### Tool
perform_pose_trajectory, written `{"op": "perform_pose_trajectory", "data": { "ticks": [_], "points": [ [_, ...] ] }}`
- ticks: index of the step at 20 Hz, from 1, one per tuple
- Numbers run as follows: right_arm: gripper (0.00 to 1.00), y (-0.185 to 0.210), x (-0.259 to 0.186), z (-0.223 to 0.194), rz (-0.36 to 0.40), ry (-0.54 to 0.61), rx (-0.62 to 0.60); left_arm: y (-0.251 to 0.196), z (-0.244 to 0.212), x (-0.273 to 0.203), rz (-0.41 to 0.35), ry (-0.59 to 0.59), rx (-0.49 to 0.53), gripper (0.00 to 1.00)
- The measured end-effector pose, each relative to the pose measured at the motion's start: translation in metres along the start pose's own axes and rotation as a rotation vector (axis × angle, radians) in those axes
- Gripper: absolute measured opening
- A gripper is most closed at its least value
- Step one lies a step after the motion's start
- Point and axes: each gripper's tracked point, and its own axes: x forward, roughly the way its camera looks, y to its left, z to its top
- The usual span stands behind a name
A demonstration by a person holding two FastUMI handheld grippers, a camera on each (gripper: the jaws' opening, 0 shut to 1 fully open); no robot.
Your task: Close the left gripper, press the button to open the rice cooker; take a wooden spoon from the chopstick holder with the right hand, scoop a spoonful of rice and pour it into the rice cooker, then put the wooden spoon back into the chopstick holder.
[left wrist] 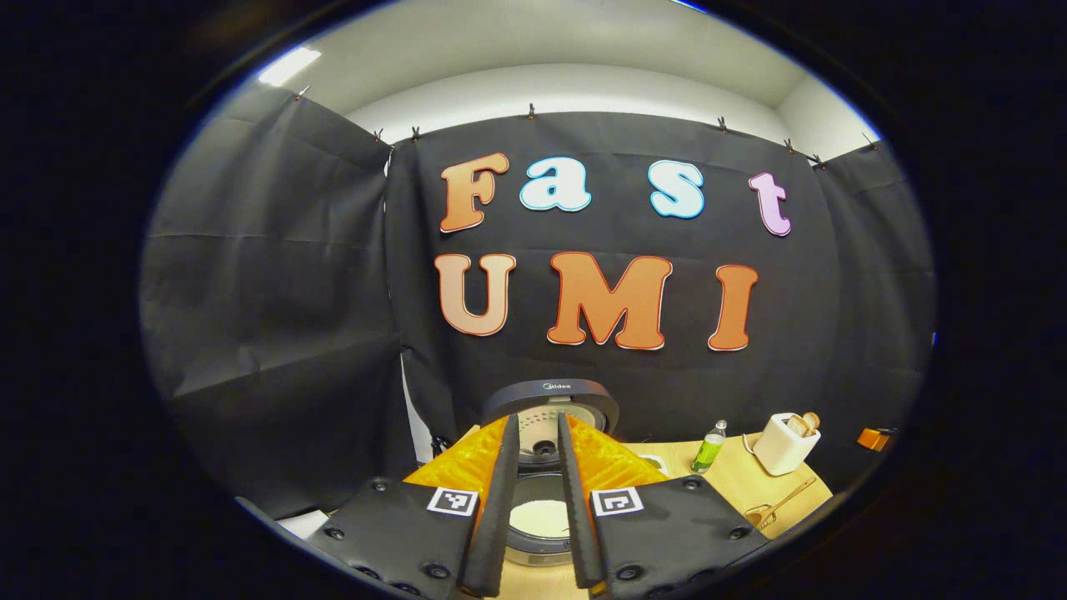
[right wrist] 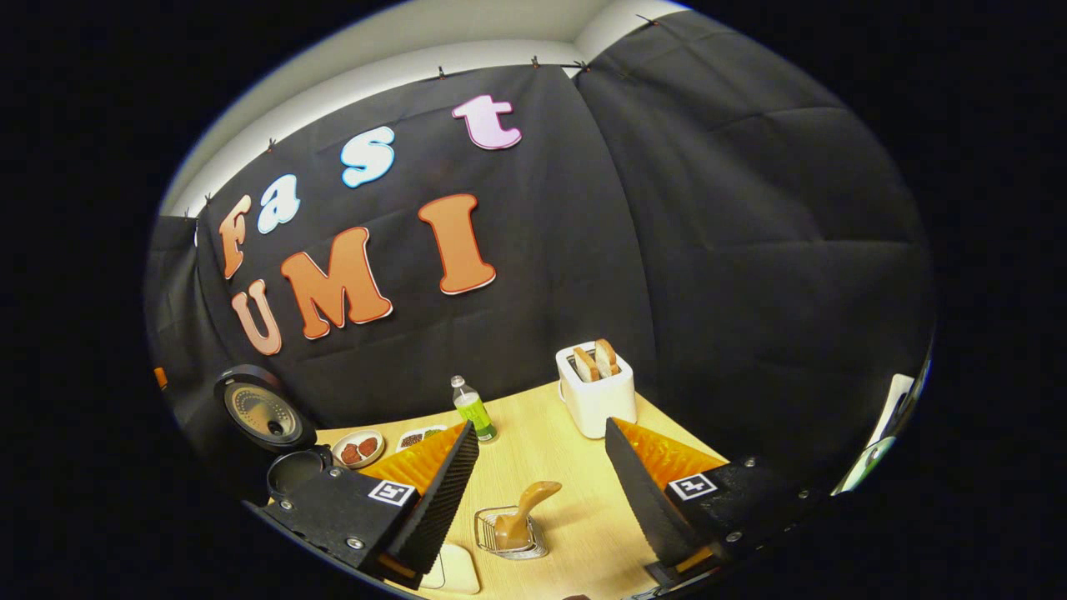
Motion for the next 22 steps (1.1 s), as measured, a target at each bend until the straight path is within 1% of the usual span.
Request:
{"op": "perform_pose_trajectory", "data": {
  "ticks": [1, 2, 5, 9, 13, 14, 16, 17, 18, 19, 20, 21, 22],
  "points": [
    [0.95, -0.002, 0.007, -0.010, -0.003, 0.026, 0.021, 0.007, 0.001, -0.003, 0.016, -0.008, 0.013, 0.35],
    [0.95, -0.003, 0.014, -0.018, -0.002, 0.045, 0.044, 0.009, 0.008, -0.009, 0.025, -0.020, 0.015, 0.36],
    [0.95, -0.005, 0.036, -0.043, -0.011, 0.092, 0.094, 0.020, 0.022, -0.022, 0.055, -0.051, -0.013, 0.76],
    [0.95, -0.008, 0.057, -0.076, -0.020, 0.148, 0.120, 0.037, 0.025, -0.032, 0.092, -0.059, -0.072, 0.93],
    [0.92, 0.002, 0.072, -0.106, 0.021, 0.211, 0.169, 0.058, 0.024, -0.040, 0.171, -0.059, -0.041, 0.96],
    [0.90, 0.003, 0.076, -0.111, 0.026, 0.221, 0.180, 0.059, 0.023, -0.043, 0.179, -0.063, -0.038, 0.96],
    [0.84, 0.006, 0.084, -0.119, 0.030, 0.233, 0.192, 0.060, 0.021, -0.045, 0.191, -0.066, -0.054, 0.96],
    [0.79, 0.006, 0.087, -0.123, 0.037, 0.242, 0.201, 0.060, 0.019, -0.044, 0.197, -0.065, -0.060, 0.96],
    [0.76, 0.009, 0.091, -0.127, 0.052, 0.254, 0.221, 0.062, 0.018, -0.045, 0.205, -0.063, -0.064, 0.95],
    [0.69, 0.012, 0.092, -0.130, 0.060, 0.266, 0.249, 0.065, 0.016, -0.045, 0.213, -0.062, -0.069, 0.95],
    [0.66, 0.012, 0.096, -0.134, 0.061, 0.282, 0.277, 0.066, 0.014, -0.046, 0.217, -0.060, -0.073, 0.95],
    [0.59, 0.014, 0.098, -0.137, 0.061, 0.291, 0.300, 0.068, 0.013, -0.047, 0.225, -0.059, -0.075, 0.95],
    [0.55, 0.014, 0.100, -0.139, 0.062, 0.293, 0.319, 0.071, 0.011, -0.046, 0.233, -0.057, -0.074, 0.94]
  ]
}}
